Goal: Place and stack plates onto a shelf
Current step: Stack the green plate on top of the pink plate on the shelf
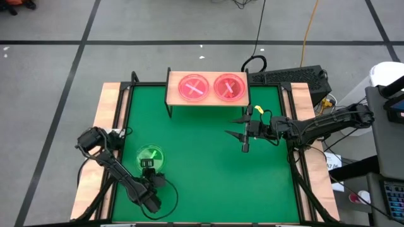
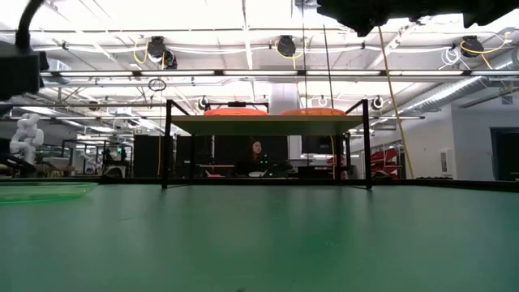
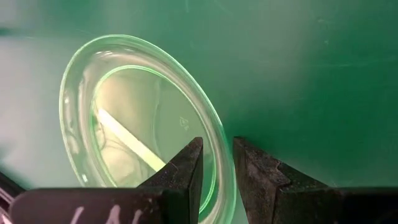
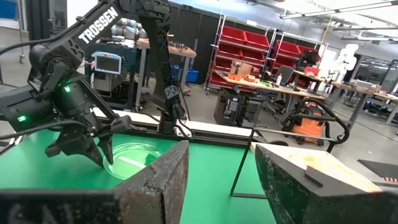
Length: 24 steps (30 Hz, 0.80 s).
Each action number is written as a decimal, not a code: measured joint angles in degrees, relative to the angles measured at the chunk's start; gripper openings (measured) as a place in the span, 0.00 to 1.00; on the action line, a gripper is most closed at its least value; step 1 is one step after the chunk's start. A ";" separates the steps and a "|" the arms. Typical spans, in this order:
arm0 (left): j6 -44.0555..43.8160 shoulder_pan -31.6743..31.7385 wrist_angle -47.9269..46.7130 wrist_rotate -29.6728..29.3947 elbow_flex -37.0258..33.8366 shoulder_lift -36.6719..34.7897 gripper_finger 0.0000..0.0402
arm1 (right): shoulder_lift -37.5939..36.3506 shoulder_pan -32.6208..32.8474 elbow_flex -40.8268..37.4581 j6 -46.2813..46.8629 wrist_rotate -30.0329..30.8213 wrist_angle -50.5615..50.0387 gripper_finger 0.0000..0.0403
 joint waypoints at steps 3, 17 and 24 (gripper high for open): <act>0.36 0.21 2.85 0.18 -2.48 -0.42 0.22 | 0.00 -0.02 0.00 0.02 0.00 -0.03 0.42; 0.81 0.62 -2.13 -0.68 0.39 0.30 0.01 | -0.01 -0.02 0.00 -0.68 0.00 -1.36 0.42; 1.49 1.07 -19.97 -6.02 9.72 -0.12 0.01 | -4.59 0.00 0.00 -2.97 0.00 -1.63 0.42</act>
